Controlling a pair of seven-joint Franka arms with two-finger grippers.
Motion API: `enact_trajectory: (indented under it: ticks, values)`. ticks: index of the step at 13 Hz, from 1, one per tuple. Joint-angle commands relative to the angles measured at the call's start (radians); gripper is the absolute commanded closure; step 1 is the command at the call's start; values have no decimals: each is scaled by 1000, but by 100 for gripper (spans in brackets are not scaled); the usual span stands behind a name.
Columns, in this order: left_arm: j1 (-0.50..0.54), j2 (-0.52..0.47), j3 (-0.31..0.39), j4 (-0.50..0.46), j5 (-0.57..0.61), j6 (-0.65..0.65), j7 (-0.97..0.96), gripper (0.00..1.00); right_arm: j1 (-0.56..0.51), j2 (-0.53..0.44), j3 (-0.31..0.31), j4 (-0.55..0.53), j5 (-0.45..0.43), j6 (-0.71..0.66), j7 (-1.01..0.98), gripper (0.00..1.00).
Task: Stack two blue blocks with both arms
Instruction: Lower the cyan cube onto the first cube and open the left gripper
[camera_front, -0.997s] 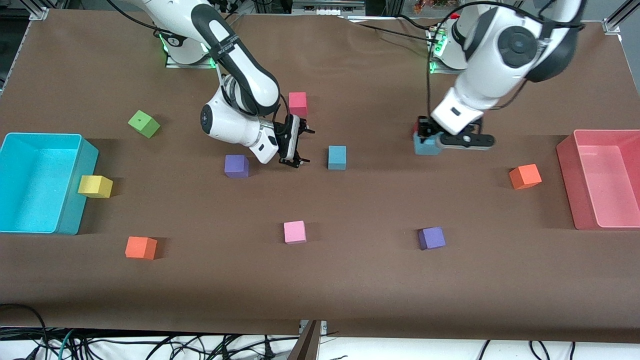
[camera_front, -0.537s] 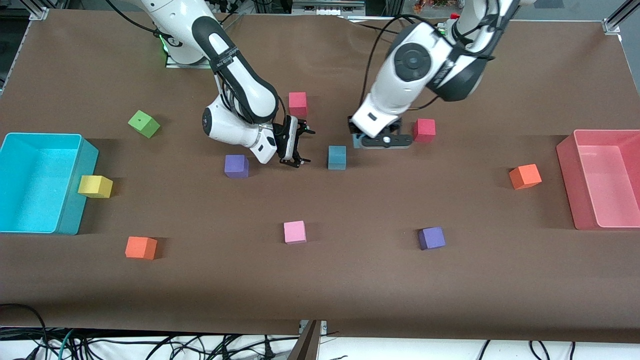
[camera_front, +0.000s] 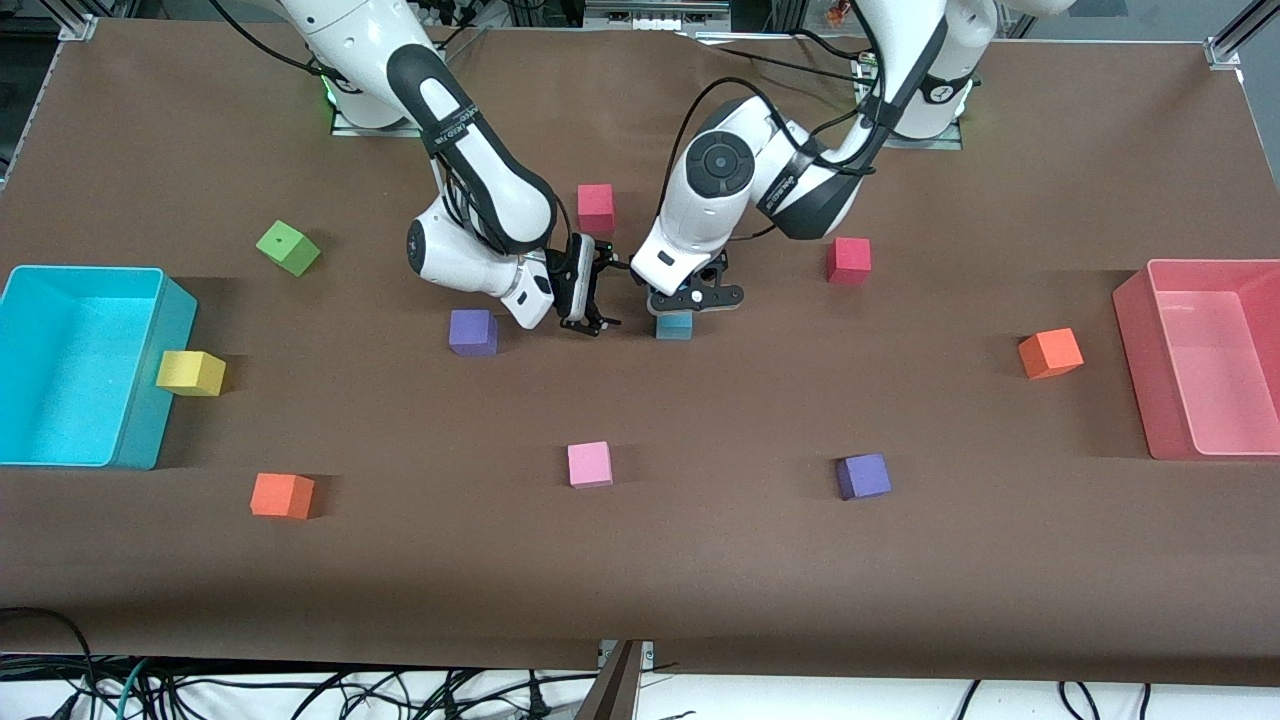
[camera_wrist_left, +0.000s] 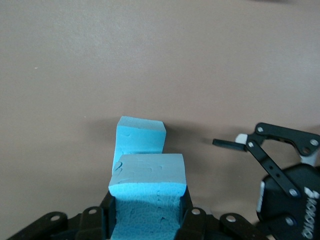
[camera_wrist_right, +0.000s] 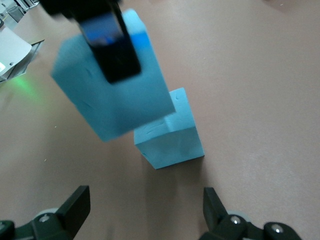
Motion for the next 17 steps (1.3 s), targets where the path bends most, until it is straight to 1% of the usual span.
enact_trajectory:
  ticks: [1, 6, 8, 11, 15, 16, 17]
  values:
    - [-29, 9, 37, 30, -6, -9, -11, 100, -18, 3, 15, 6, 28, -22, -38, 0]
    - [-30, 38, 49, 30, -7, -6, -12, 100, -21, 2, 12, 3, 28, -29, -59, 0]
    - [-30, 52, 55, 30, -7, 18, -14, 100, -21, 2, 10, 2, 28, -32, -59, 0]
    - [-49, 60, 72, 30, -7, 19, -14, 100, -23, 2, 10, 2, 28, -32, -59, 0]
    - [-53, 64, 73, 30, -7, 19, -14, 100, -24, 2, 10, 5, 28, -32, -59, 0]
    - [-53, 67, 73, 31, -9, 19, -15, 93, -24, 0, 10, 5, 28, -32, -59, 0]
    - [-53, 69, 73, 30, -12, 19, -17, 47, -24, 2, 10, 5, 28, -32, -59, 0]
